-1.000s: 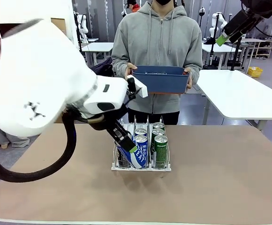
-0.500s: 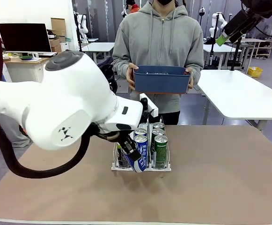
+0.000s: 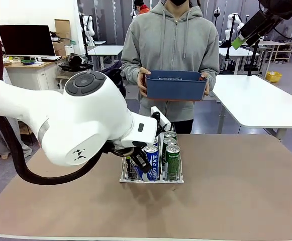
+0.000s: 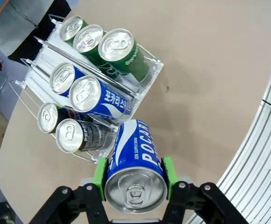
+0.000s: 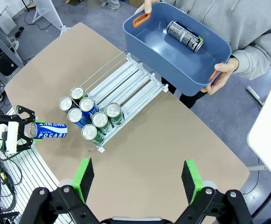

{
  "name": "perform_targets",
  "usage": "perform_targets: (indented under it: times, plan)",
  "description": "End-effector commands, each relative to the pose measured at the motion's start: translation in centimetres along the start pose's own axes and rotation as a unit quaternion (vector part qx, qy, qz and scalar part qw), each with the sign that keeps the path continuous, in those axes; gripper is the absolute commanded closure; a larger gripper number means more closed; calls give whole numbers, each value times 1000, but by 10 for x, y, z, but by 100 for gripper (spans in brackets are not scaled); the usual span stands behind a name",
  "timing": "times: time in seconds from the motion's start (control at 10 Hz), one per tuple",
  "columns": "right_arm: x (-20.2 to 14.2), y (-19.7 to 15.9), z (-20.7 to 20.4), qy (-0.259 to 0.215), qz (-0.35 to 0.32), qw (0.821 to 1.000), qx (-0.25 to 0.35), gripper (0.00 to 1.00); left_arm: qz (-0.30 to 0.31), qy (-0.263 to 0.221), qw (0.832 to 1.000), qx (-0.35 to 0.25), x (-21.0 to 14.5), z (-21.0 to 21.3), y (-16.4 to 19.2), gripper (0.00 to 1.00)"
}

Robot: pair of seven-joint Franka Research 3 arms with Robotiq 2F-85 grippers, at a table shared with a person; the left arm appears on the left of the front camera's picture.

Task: Fill the beverage cans into the dispenser.
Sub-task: Place the picked Ionic drink in the line of the Automatic Can Dispenser with the same cans.

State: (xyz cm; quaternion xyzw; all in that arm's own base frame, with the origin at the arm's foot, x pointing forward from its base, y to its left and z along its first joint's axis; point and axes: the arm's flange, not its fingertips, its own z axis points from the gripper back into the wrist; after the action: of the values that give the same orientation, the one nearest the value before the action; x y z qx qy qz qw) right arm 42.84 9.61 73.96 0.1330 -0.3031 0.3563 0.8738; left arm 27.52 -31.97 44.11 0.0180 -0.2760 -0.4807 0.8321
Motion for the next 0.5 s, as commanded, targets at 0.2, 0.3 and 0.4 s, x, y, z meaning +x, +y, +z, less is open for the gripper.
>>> perform_targets:
  times: [0.2, 0.3, 0.4]
  plan:
    - [-1, 0, 0, -4, 3, 1000, 10, 0, 11, 2, 1000, 4, 0, -4, 3, 43]
    - [-1, 0, 0, -4, 3, 1000, 10, 0, 11, 2, 1000, 4, 0, -4, 3, 43]
    - [-1, 0, 0, -4, 3, 1000, 10, 0, 22, 7, 1000, 1, 1, -9, 5, 43]
